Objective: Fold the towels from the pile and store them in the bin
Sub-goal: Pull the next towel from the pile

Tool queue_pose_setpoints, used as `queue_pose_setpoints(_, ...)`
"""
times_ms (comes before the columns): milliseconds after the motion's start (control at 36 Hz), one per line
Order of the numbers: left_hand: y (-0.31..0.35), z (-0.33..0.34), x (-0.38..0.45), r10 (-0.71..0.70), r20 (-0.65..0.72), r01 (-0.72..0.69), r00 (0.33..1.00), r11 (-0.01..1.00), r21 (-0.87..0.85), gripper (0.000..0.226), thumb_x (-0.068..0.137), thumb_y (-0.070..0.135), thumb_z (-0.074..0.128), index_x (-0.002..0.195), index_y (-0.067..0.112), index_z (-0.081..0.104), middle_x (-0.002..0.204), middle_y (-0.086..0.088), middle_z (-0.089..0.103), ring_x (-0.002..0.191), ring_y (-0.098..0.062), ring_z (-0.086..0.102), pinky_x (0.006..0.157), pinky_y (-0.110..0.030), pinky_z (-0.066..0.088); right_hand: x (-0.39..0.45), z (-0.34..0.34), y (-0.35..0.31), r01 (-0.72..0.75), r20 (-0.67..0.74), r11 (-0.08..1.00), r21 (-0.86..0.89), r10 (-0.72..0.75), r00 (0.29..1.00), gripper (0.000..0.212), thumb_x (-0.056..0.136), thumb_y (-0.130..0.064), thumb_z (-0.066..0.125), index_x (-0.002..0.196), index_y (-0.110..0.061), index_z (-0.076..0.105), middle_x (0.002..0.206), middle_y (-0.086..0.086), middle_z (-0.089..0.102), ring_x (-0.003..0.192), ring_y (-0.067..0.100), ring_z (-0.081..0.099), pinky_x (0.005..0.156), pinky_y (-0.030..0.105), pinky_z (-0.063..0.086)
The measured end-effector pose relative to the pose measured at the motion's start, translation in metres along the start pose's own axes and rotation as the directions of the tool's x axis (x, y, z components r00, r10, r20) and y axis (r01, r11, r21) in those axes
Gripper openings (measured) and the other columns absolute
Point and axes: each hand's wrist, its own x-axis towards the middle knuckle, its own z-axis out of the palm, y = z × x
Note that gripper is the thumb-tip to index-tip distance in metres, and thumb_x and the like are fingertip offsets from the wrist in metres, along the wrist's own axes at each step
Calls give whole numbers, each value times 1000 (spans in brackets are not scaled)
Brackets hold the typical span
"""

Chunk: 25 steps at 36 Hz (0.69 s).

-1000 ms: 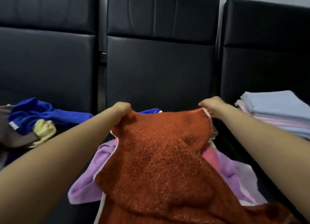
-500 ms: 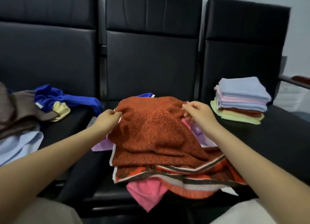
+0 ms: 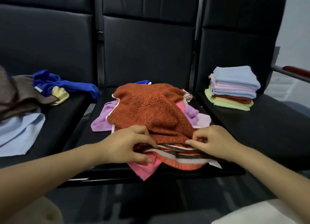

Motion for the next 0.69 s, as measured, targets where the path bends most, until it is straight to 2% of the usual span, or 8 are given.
queue_pose_setpoints(56,0,4,1,17,-29,-17,999,1000,6,32,77,57,60,102,39,69,97,19,50,96,2,50,84,-22,46,-2,3,-9,54,-64,998,-36,-57,996,49,80,-68,46,58,-26,58,50,-11,47,53,5,46,53,20,33)
queue_pose_setpoints(167,2,5,9,-20,-112,5,994,992,-125,24,84,51,55,88,33,71,92,18,56,94,-1,56,87,-26,47,-7,9,-28,182,27,983,21,-182,983,45,77,-72,53,76,-27,62,63,-16,52,63,-4,48,57,12,31)
queue_pose_setpoints(278,10,-12,18,-22,-201,-15,979,984,-178,14,89,42,48,80,37,59,87,17,58,86,4,56,83,-14,41,-7,22,-41,287,64,945,-159,-280,958,65,69,-78,56,108,-27,60,93,-10,58,87,10,53,73,30,43)
queue_pose_setpoints(417,14,-37,25,-83,-301,41,950,989,-144,27,91,40,42,76,22,56,74,14,56,75,7,51,73,-9,37,12,10,-41,130,-100,988,-81,-138,985,35,80,-46,46,90,-19,65,83,-3,63,82,24,60,72,39,47)
queue_pose_setpoints(500,9,-48,30,-201,-271,160,941,973,-167,31,101,22,44,77,7,56,69,8,53,71,-2,50,70,-19,37,22,-4,-36,-23,-116,991,132,38,993,18,89,-31,56,83,-19,69,78,-4,68,78,15,61,74,36,46)
queue_pose_setpoints(556,6,-53,33,-287,-251,242,925,951,-195,30,103,18,42,80,2,54,69,4,49,68,-5,46,69,-22,36,27,-16,-38,-138,-39,873,468,176,984,15,93,-14,62,85,-24,71,78,-6,70,76,4,62,74,29,48)
queue_pose_setpoints(611,6,-56,37,-339,-261,276,904,928,-250,34,103,22,39,76,6,49,66,6,43,62,-3,43,65,-19,34,33,-29,-41,-251,88,580,775,294,952,17,94,-7,58,94,-17,73,83,0,75,76,7,68,71,21,52)
queue_pose_setpoints(694,9,-61,42,-304,-266,249,915,943,-219,44,101,42,35,76,10,52,71,2,55,69,-6,52,73,-28,40,42,-44,-42,-381,279,301,874,331,902,19,93,-15,58,101,-7,74,94,13,76,79,20,72,73,25,58)
